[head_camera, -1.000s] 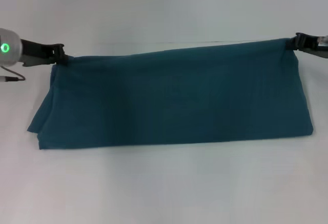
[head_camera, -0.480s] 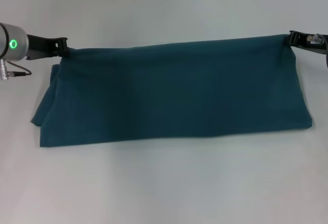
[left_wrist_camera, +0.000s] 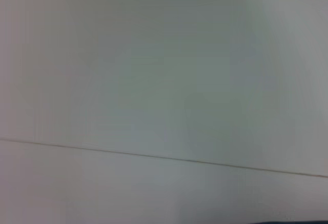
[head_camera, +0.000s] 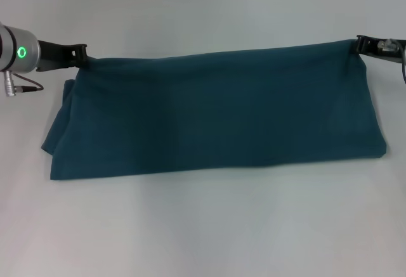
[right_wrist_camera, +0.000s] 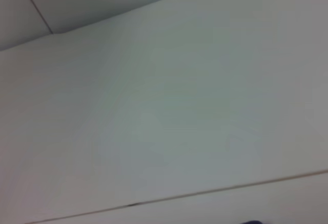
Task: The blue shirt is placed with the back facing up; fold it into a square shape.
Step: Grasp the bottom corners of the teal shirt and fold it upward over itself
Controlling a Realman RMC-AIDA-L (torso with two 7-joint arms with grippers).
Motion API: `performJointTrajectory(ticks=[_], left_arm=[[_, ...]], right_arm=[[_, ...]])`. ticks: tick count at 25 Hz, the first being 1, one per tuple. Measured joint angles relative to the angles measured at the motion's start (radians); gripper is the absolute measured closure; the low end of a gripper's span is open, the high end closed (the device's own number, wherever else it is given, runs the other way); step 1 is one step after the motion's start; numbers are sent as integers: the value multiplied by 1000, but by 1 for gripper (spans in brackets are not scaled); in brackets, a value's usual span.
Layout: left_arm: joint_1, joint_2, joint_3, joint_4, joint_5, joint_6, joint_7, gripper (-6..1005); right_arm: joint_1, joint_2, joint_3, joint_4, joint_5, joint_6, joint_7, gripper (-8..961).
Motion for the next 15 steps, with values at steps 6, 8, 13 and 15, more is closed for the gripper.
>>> performJointTrajectory(ticks=[6, 8, 13, 15], left_arm=[[5, -1, 0, 4, 1, -11, -22, 1000], [8, -1, 0, 6, 2, -11, -26, 993], [10, -2, 0, 7, 12, -11, -31, 957], [11, -3, 0, 8, 13, -12, -31, 943]], right_arm=[[14, -3, -3, 0, -2, -2, 0, 905], [16, -4, -4, 0, -6, -2, 0, 905], [19, -3, -28, 8, -7, 3, 0, 904], [22, -3, -32, 18, -7, 7, 0, 904]])
